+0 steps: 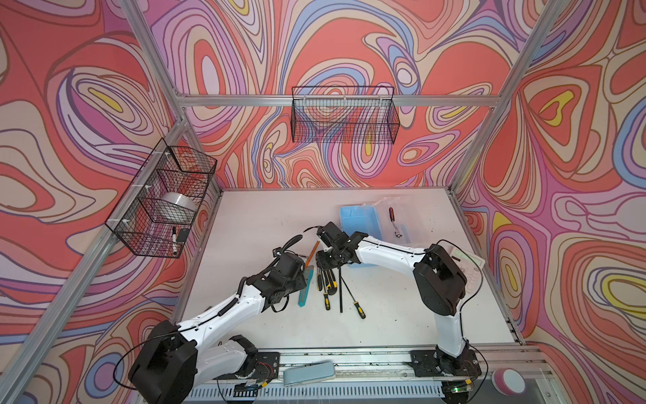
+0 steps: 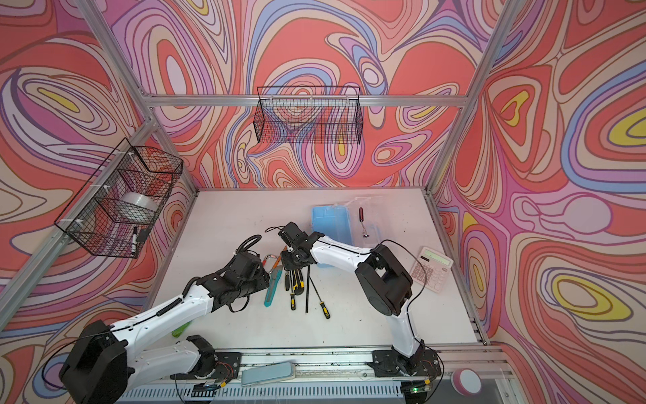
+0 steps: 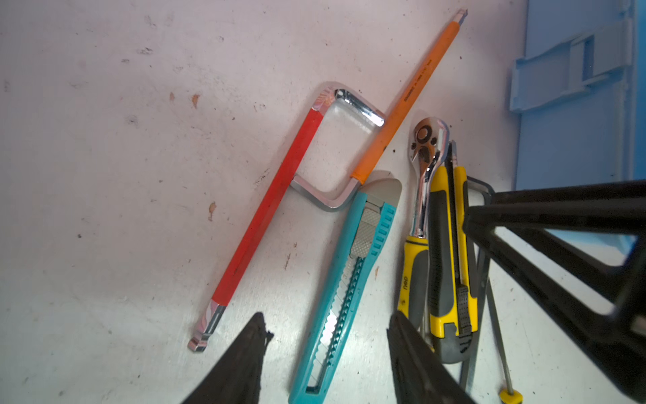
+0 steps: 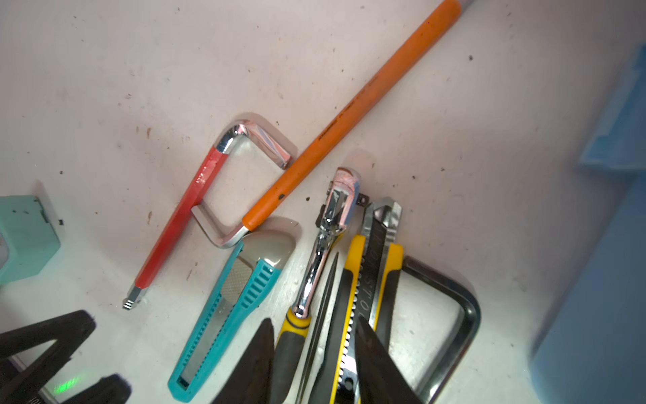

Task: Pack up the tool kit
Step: 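Bring the right gripper back to the tools and grasp the yellow-handled ratchet head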

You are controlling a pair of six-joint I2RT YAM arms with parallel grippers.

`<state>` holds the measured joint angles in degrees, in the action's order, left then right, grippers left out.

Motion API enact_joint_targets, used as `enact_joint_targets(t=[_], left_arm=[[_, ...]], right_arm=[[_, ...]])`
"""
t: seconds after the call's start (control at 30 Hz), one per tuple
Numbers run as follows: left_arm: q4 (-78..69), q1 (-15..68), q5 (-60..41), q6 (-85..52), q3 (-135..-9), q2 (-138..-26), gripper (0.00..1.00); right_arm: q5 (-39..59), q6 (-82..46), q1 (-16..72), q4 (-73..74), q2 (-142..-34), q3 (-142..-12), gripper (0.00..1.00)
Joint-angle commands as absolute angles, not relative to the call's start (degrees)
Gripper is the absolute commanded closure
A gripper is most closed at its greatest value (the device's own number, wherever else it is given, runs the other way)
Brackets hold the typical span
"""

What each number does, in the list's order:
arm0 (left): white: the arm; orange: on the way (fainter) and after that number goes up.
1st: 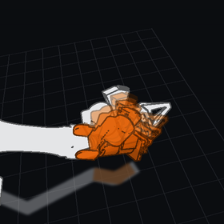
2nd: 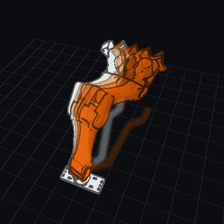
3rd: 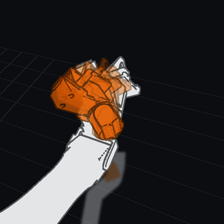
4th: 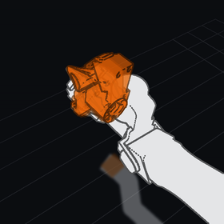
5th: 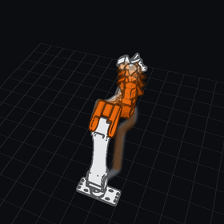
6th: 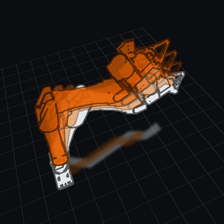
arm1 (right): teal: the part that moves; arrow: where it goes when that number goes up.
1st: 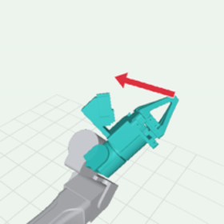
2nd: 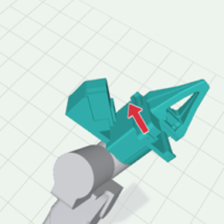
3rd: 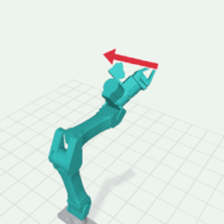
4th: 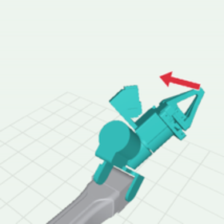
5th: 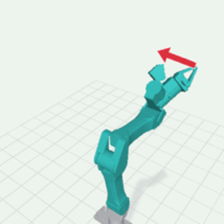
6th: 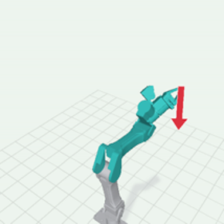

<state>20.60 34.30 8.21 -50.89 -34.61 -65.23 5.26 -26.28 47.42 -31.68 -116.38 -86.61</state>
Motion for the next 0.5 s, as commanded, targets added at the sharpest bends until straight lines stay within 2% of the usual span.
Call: enact_joint_targets(t=[0.0,0.47], left_arm=[[23.0,33.66,9.87,-51.94,-33.09,-63.64,0.41],[24.4,33.49,9.93,-51.26,-32.47,-63.16,0.38]], right_arm=[[3.64,-26.7,48.37,-32.67,-118.27,-88.61,0.62],[3.13,-25.86,49.11,-34.96,-124.97,-93.47,0.7]])
